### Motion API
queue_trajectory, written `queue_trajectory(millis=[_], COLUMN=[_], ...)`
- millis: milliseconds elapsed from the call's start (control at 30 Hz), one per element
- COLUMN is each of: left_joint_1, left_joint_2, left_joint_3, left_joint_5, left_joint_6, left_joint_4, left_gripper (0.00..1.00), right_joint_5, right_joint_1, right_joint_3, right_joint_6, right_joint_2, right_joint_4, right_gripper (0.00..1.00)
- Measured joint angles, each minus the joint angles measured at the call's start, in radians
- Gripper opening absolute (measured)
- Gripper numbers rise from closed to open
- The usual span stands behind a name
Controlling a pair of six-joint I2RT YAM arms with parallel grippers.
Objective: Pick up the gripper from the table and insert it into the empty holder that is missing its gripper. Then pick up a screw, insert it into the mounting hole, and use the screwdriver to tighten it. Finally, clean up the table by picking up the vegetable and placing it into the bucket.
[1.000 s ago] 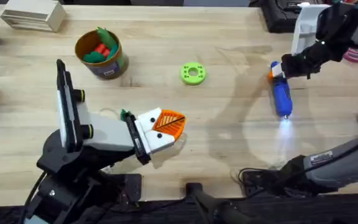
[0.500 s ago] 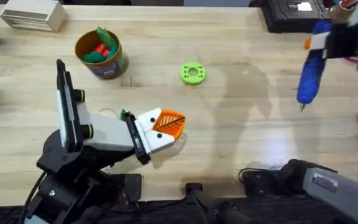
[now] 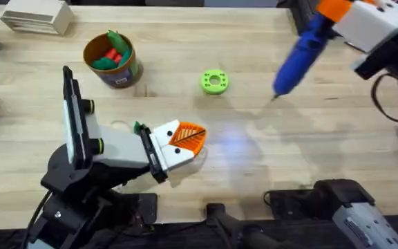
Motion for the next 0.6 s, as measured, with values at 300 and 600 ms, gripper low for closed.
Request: queue_trajectory(millis=[300, 600], left_joint_1=[0.000, 0.000], left_joint_2=[0.000, 0.000], left_joint_3=[0.000, 0.000], left_joint_5=[-0.001, -0.001], left_joint_6=[0.000, 0.000], left_joint_4=[-0.001, -0.001], left_gripper=[0.010, 0.010], right_joint_5=[-0.065, -0.078], right_joint_1=[0.482, 0.772], right_joint_3=[-0.001, -0.003], right_joint_6=[0.100, 0.112], right_joint_2=[0.189, 0.489], right_joint_4=[0.443, 0.782], right_gripper=[0.028, 0.028])
